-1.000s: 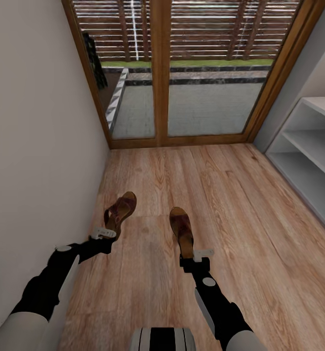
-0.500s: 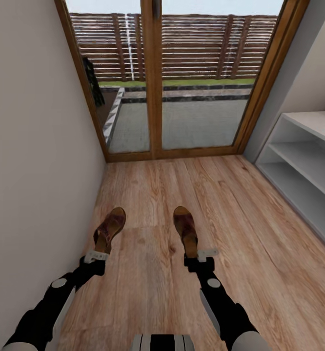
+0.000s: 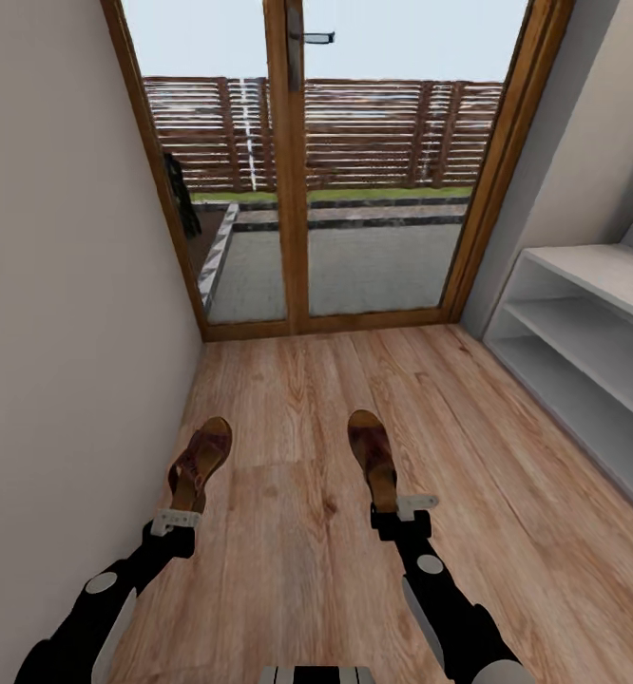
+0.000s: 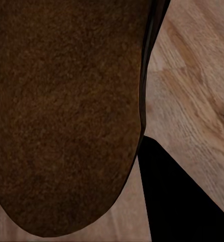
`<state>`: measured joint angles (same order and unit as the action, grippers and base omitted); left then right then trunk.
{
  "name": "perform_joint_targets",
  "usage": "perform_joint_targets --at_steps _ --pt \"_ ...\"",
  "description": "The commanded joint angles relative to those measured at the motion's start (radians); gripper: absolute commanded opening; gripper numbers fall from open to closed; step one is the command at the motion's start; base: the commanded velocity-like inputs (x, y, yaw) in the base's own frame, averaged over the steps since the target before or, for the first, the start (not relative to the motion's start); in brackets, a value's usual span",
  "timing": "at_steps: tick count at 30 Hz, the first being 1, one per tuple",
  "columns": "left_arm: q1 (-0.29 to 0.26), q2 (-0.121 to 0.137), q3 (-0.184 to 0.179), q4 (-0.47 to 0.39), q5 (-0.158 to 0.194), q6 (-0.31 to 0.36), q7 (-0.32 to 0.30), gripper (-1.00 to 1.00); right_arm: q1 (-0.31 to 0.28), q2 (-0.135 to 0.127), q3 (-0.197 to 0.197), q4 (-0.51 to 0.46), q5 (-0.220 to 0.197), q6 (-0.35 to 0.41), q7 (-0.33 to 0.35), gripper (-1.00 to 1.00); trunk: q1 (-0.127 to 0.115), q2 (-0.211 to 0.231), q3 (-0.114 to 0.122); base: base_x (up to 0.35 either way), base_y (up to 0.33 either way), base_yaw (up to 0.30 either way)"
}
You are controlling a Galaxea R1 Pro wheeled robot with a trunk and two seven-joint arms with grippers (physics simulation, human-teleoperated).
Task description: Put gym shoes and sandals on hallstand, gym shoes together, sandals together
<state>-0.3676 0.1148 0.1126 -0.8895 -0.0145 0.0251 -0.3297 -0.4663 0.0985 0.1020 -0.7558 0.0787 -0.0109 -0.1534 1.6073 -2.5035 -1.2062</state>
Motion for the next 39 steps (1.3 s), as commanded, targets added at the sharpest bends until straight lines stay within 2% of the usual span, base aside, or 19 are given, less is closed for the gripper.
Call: perform_joint_targets --at_steps 1,6,16,31,39 --pt "0.001 -0.001 0.004 0.006 -0.004 0.001 -0.008 -1.0 0.0 -0.001 0.002 0.001 0.004 0.0 -0.008 -1.0 -0.001 0.0 0.005 0.0 0.0 -0.065" --pt "0.004 0.0 0.005 0.041 -0.007 -0.002 -0.009 -1.0 0.007 -0.003 0.002 0.001 0.004 0.0 -0.008 -1.0 -0.003 0.001 0.032 0.0 0.0 -0.032" --pt "0.004 -0.001 0.005 0.046 -0.007 -0.002 -0.009 -1.0 0.008 -0.003 0.002 0.001 0.003 0.0 -0.008 -1.0 -0.007 0.004 0.086 0.0 0.0 -0.001" --pt "0.004 -0.001 0.005 0.046 -0.005 -0.001 -0.008 -1.0 0.008 -0.002 0.002 0.001 0.003 0.002 -0.008 -1.0 -0.065 0.109 0.156 0.0 0.0 0.0" --pt "0.004 -0.001 0.005 0.046 -0.005 -0.001 -0.009 -1.0 0.008 0.003 0.004 -0.003 0.001 0.002 -0.009 -1.0 -0.095 0.165 0.182 0.0 0.0 0.0"
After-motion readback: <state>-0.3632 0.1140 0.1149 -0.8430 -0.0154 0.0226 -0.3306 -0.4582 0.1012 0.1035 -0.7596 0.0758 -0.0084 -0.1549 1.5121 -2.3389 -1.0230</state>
